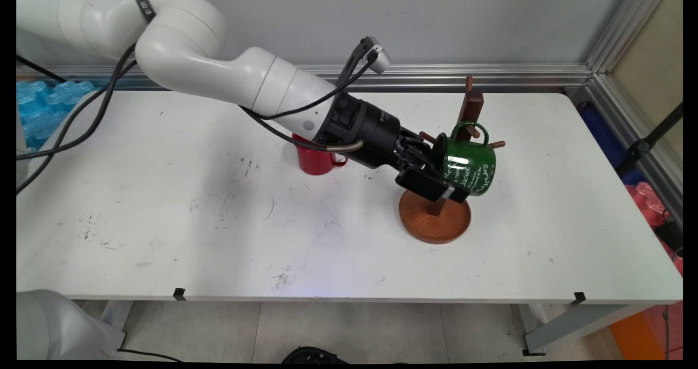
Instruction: Pick up the green mug from the rack, then place the picked object on the table
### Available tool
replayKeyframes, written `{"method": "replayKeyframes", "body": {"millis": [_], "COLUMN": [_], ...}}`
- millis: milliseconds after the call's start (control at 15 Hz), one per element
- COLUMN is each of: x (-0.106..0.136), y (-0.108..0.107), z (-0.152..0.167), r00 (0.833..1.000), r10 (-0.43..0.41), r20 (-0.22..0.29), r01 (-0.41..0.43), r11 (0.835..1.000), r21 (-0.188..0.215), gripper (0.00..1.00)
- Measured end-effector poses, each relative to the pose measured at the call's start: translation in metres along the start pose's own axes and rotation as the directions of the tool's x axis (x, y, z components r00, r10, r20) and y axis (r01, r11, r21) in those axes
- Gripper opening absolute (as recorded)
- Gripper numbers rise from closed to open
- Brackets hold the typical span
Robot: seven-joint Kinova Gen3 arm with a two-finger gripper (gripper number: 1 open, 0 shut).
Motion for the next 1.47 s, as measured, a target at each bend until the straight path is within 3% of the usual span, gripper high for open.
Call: {"method": "replayKeyframes", "body": {"millis": [67, 133, 1467], "x": [0.0, 0.0, 0.001], "y": [0.0, 0.0, 0.009], "z": [0.0, 0.001, -0.006], "r00": [1.0, 1.0, 0.999], "r10": [-0.002, -0.005, -0.034], "r20": [-0.003, -0.006, -0.013], "r01": [0.002, 0.005, 0.034], "r11": [1.0, 1.0, 0.999], "r21": [-0.001, -0.002, -0.002], "gripper": [1.0, 0.0, 0.0]}}
